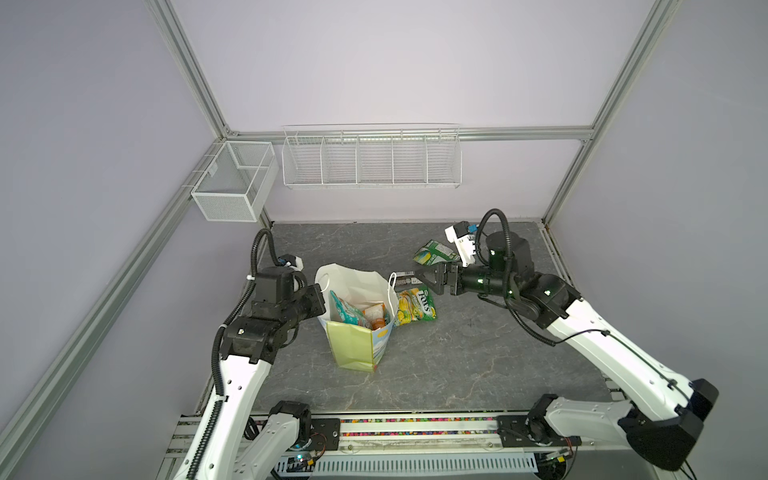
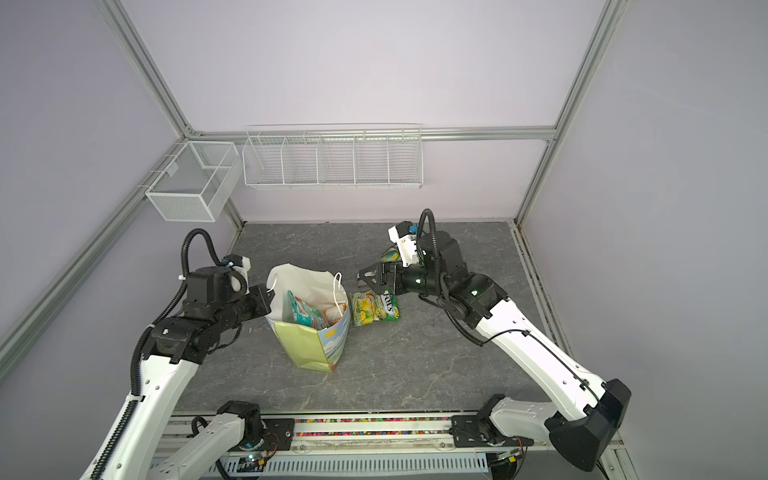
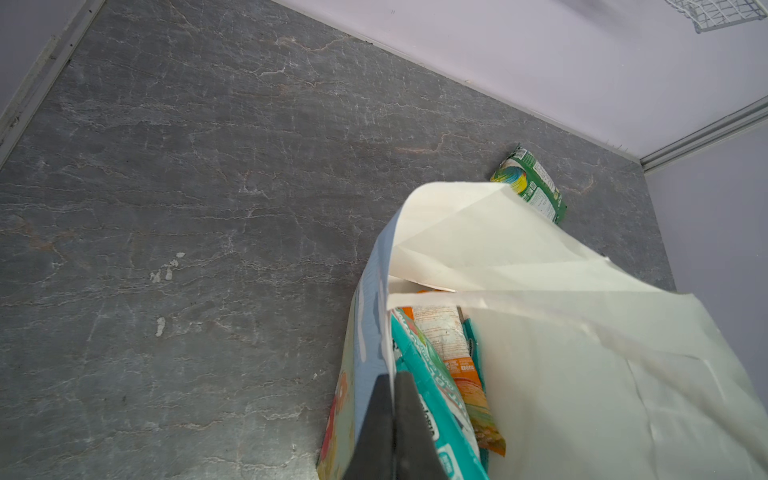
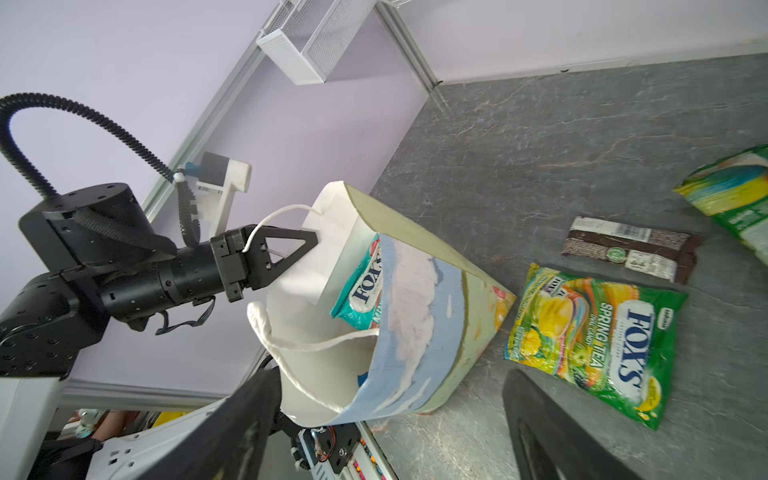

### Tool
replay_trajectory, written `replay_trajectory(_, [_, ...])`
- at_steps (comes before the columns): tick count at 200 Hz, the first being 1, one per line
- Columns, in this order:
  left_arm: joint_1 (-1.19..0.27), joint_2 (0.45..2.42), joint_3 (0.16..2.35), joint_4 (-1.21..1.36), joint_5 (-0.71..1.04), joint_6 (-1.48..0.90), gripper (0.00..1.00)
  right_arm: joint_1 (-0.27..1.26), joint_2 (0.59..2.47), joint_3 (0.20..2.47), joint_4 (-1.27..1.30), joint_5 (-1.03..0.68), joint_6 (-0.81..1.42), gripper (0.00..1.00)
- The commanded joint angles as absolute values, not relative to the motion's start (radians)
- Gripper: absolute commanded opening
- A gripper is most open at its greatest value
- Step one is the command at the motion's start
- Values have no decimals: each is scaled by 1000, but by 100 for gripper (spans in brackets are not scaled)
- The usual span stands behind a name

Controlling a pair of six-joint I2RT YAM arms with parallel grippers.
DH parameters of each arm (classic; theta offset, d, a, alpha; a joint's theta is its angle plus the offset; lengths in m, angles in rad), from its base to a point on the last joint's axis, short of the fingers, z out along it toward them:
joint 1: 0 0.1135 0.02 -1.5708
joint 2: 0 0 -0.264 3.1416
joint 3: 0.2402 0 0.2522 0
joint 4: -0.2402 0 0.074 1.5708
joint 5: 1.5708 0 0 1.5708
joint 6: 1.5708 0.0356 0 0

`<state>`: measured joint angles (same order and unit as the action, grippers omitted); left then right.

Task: Place the snacks into the paper bag
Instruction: 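Withdraw the right gripper from the bag toward the green Fox's Spring Tea packet, then lower the right gripper onto the green Fox's Spring Tea packet and close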

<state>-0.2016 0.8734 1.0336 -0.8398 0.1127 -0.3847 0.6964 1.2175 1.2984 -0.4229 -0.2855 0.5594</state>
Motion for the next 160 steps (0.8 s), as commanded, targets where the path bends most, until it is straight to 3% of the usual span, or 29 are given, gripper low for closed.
replay_trajectory(1, [-186,871,1023,-816,117,-390,0,670,1181,1257,-463,-219,535,88])
replay_trajectory(61, [-160,863,1024,-816,147,-385,0,554,1138,1118,-457,-192,571,89])
replay_trajectory(160, [-141,825,1004,-789,229,-385,0,383,1258,846,-212,-420,659,90])
